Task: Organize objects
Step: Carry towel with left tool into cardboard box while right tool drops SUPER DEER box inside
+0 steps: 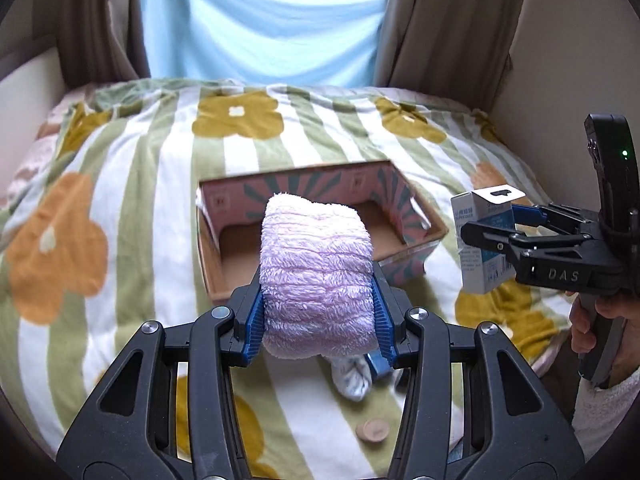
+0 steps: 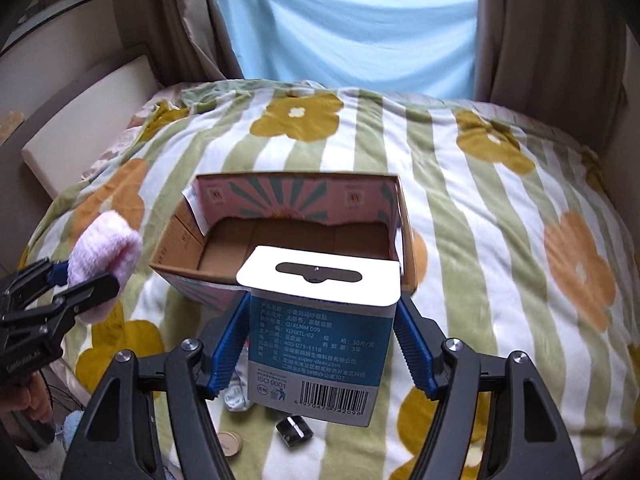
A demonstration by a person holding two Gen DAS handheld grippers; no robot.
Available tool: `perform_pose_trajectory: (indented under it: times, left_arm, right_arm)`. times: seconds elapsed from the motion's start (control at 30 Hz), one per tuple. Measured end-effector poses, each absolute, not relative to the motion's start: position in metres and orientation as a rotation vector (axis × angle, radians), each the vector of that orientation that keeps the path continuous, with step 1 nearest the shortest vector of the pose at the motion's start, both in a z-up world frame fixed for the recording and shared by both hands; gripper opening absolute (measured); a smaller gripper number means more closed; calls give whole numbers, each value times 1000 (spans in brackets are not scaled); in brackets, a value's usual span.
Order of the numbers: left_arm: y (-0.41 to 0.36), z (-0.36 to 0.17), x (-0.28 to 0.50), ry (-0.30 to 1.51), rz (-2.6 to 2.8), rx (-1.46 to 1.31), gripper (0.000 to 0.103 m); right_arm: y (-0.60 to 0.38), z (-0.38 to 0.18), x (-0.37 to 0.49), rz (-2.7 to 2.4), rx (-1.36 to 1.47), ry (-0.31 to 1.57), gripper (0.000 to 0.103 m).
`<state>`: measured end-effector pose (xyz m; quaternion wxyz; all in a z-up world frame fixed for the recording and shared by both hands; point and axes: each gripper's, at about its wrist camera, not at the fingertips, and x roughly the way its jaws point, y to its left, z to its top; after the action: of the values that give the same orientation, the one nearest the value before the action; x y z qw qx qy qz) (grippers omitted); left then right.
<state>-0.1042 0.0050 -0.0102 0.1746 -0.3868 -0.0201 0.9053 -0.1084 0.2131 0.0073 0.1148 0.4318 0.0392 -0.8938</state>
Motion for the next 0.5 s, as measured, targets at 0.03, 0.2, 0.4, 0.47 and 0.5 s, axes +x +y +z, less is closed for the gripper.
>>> perform_pose_trajectory:
  times: [0.03,0.2,0.4,0.47,0.5]
  left_arm:
    - [6,-4,-114,-46,2565,-1095,41]
    - [11,7,-167,-3,2546,-1145,41]
    - [10,-19,-237,-9,2486,-1312,41]
    - [9,-35,-256,-10,2467,-1371,41]
    - [8,-44,-267,-21,2450,-1403,41]
  right_arm:
    - [210,11,-116,-2615,1267,134,66]
    - [197,24,-157,-2578,1289,143,66]
    - [194,8,-217,-2505,1398,11,66]
    - [195,-6,-238,-2480,1467,-13,66]
    - [196,-13,-246,-2470,1495,-22,66]
